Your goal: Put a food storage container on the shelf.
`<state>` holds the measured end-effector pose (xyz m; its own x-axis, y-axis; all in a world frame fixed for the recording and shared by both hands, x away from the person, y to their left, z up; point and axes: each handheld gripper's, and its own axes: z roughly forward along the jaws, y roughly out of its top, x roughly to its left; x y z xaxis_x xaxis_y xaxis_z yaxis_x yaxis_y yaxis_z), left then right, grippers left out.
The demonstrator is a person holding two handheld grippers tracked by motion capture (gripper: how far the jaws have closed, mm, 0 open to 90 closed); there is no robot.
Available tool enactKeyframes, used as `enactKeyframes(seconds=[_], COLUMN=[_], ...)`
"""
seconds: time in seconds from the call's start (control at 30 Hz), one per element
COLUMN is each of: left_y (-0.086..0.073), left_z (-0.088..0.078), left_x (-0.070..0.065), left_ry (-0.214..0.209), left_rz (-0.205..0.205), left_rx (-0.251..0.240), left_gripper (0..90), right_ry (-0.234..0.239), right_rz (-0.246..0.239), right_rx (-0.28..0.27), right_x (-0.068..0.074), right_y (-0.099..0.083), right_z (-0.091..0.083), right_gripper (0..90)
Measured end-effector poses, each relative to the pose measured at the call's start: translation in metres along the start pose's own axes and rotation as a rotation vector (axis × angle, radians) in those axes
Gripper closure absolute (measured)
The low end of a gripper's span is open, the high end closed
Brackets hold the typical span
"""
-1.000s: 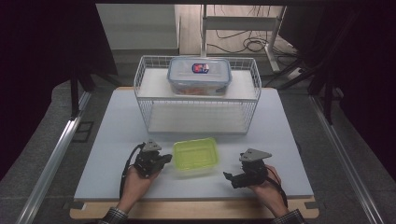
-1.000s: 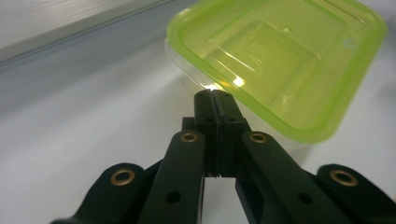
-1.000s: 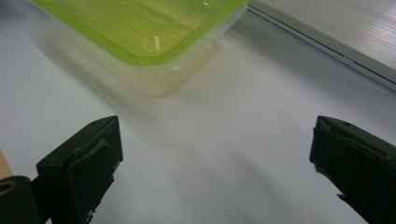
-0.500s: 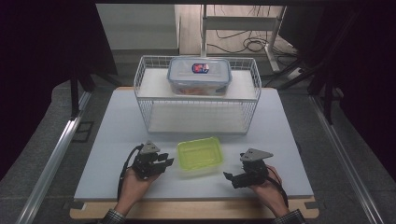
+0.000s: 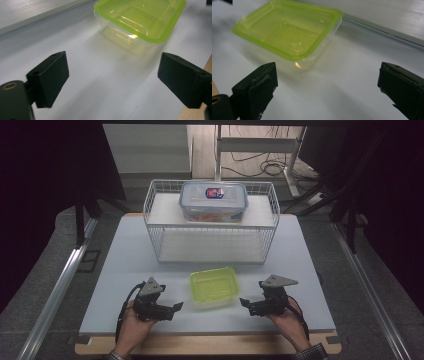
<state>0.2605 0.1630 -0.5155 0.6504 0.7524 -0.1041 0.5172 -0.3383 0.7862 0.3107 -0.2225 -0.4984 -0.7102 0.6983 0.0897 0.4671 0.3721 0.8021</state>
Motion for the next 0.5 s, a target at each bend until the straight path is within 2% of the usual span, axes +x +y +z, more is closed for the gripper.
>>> enactKeyframes(seconds=[0.13, 0.27, 0.4, 0.5], left_y=[-0.008, -0.013, -0.018, -0.02], left_z=[-0.002, -0.005, -0.007, -0.008], left_x=[-0.005, -0.008, -0.006, -0.003], left_ry=[0.018, 0.035, 0.04, 0.051], left_rz=[0.028, 0.043, 0.046, 0.038], left_rx=[0.019, 0.024, 0.031, 0.035], left_gripper=[5.7, 5.4, 5.5, 5.9], right_ry=[0.015, 0.067, 0.094, 0.108], right_rz=[0.055, 0.123, 0.202, 0.235], right_rx=[0.001, 0.04, 0.046, 0.064], right_x=[-0.001, -0.007, -0.015, -0.021], right_y=[0.007, 0.015, 0.022, 0.027], right_z=[0.002, 0.008, 0.015, 0.02], right_gripper=[1.3, 1.0, 12.3, 22.7])
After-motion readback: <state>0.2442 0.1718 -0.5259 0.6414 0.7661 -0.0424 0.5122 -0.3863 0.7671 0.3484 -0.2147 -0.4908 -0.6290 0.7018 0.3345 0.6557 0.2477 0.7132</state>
